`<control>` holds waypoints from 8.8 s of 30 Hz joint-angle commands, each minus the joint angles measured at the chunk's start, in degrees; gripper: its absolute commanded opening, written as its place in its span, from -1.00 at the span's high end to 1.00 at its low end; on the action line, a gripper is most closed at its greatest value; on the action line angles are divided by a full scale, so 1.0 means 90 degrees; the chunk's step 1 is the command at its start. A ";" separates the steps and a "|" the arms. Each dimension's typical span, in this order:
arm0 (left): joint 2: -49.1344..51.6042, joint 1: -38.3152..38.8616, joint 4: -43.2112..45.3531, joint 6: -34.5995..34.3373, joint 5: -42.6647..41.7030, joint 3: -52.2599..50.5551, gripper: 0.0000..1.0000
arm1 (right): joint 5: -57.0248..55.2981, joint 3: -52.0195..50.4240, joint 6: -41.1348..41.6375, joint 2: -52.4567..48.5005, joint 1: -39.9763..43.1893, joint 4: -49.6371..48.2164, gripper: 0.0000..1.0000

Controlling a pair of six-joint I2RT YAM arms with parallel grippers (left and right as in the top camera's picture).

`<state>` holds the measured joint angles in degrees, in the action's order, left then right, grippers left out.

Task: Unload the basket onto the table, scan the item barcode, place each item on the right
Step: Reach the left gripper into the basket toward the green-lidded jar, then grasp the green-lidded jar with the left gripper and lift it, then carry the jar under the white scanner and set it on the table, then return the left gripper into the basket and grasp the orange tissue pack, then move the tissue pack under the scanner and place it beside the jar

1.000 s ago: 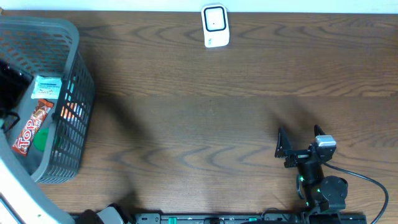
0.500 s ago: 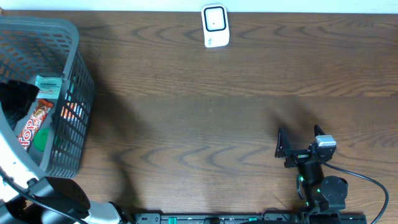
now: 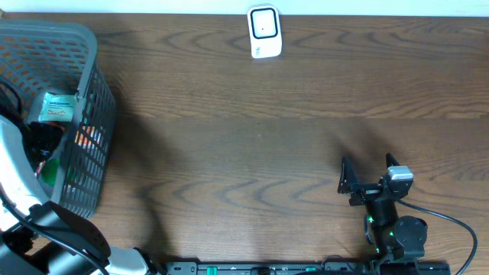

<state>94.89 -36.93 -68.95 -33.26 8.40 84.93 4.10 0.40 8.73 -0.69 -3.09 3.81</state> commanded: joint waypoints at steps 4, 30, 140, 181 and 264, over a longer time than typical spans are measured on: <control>0.0012 -0.0044 0.0454 -0.0080 0.0165 -0.0493 -0.96 | -0.0019 -0.0010 0.0073 0.0029 -0.0036 0.0024 -0.99; 0.0629 -0.0187 0.2021 -0.0100 0.0141 -0.1591 -0.95 | -0.0019 -0.0010 0.0073 0.0029 -0.0036 0.0024 -0.99; 0.1098 0.7179 0.2453 -0.4418 -0.0651 0.0097 -0.96 | -0.0019 -0.0010 0.0070 0.0029 -0.0036 0.0024 -0.98; 0.0928 0.1073 0.0551 -0.1761 0.0022 0.0993 -0.96 | -0.0019 -0.0010 0.0070 0.0029 -0.0036 0.0024 -0.98; -0.0165 0.7385 0.2191 0.1812 -0.2854 0.1486 -0.13 | -0.0019 -0.0010 0.0073 0.0022 -0.0036 0.0024 -0.98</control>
<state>88.20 24.25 -49.04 -29.61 -18.68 98.50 4.03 0.40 8.73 -0.69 -3.09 3.81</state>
